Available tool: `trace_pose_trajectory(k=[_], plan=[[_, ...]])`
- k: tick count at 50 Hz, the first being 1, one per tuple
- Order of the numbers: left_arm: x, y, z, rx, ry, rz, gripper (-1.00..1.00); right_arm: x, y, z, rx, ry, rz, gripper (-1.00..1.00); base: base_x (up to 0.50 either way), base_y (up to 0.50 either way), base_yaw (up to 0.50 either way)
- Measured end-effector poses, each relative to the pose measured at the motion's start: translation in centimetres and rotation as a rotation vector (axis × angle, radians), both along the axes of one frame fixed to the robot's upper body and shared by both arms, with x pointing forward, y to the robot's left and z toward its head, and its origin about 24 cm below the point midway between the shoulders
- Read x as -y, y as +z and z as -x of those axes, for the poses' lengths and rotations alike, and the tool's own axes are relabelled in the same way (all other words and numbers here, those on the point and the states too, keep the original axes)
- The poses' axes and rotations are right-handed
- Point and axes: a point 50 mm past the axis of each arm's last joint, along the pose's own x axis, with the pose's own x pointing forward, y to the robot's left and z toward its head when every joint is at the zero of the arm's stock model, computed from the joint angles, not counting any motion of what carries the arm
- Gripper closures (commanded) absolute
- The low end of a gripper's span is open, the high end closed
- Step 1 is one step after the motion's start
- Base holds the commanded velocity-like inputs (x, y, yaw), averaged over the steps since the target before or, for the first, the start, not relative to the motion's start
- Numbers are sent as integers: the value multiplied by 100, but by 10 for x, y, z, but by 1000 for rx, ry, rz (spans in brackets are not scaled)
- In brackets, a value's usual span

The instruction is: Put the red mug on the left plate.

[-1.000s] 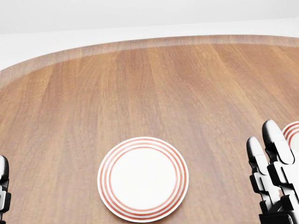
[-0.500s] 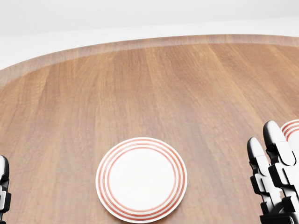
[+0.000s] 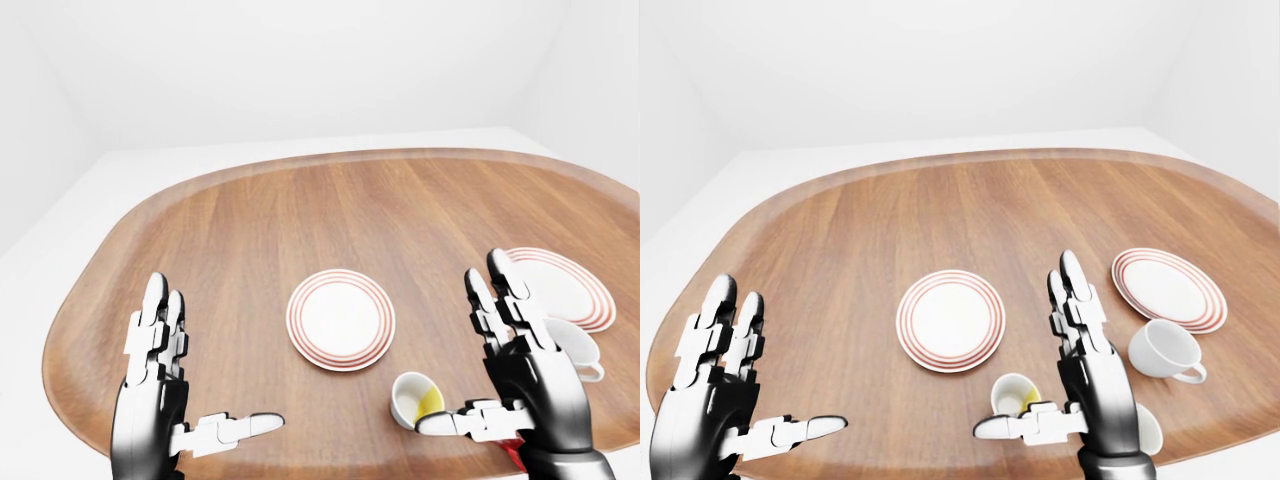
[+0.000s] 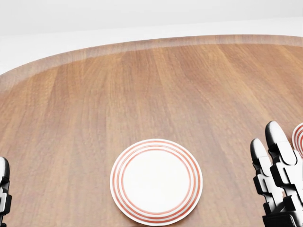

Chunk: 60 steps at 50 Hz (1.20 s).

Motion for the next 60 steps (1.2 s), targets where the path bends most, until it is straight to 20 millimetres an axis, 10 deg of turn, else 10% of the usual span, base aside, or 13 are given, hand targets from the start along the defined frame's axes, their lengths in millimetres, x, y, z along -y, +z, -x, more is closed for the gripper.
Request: trace_pose_trajectory(k=[53,60], plan=[[0,-1,0,-2,0,-2,-100,14,2,8,30,-25,-57,-100,13,13,0],[1,0,-2,5,-2,-6,-100,16,-21,-13,-99,-218,123,-100,0,0,0]])
